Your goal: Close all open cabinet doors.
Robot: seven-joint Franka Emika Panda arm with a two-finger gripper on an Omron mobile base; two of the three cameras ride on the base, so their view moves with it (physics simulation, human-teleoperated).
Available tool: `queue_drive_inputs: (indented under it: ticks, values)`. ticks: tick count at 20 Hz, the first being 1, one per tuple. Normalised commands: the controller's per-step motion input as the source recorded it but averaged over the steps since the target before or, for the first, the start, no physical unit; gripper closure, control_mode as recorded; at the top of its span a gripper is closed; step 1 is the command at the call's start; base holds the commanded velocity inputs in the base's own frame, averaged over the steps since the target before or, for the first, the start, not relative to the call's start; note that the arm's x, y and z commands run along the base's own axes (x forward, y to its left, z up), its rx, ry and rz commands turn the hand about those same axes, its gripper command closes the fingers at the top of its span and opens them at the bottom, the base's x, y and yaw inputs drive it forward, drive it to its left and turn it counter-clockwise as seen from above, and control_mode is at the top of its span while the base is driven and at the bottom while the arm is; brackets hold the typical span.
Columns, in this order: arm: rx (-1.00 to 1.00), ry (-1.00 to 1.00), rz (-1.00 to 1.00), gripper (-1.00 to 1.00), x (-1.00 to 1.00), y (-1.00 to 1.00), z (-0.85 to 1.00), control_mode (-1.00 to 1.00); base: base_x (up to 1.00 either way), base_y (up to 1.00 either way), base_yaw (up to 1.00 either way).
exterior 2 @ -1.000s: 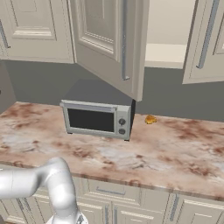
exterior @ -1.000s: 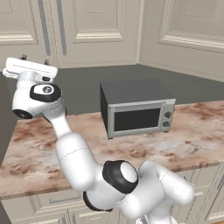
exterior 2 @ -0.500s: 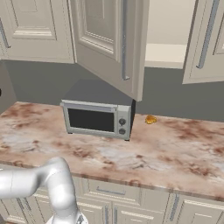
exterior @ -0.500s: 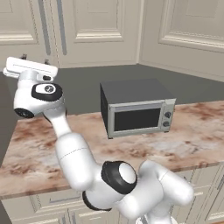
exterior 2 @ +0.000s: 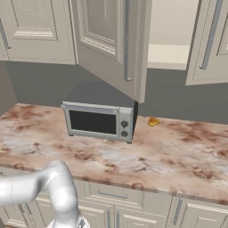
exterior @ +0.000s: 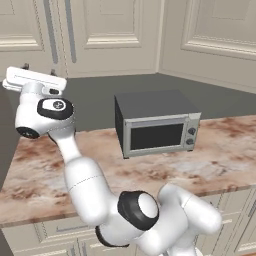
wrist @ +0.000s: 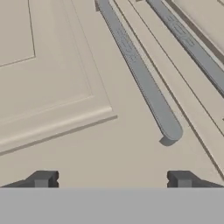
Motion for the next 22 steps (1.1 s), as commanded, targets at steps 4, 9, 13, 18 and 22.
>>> queue_drive_inputs:
  ticks: [4, 9, 13, 18, 22]
  values:
    - [0.0, 0.08, 0.0, -1.0, -0.88, -0.36, 0.29, -1.0, 0.0, 0.0, 0.0]
    - [0.0, 0.11, 0.0, -1.0, -0.95, -0.53, 0.37, -1.0, 0.0, 0.0, 0.0]
    - [0.0, 0.21, 0.0, -1.0, -0.8, -0.58, 0.34, -1.0, 0.0, 0.0, 0.0]
    - [0.0, 0.25, 0.0, -1.0, -0.73, -0.65, 0.24, -1.0, 0.0, 0.0, 0.0]
    - [0.0, 0.21, 0.04, -1.0, -0.59, -0.66, 0.02, -1.0, 0.0, 0.0, 0.0]
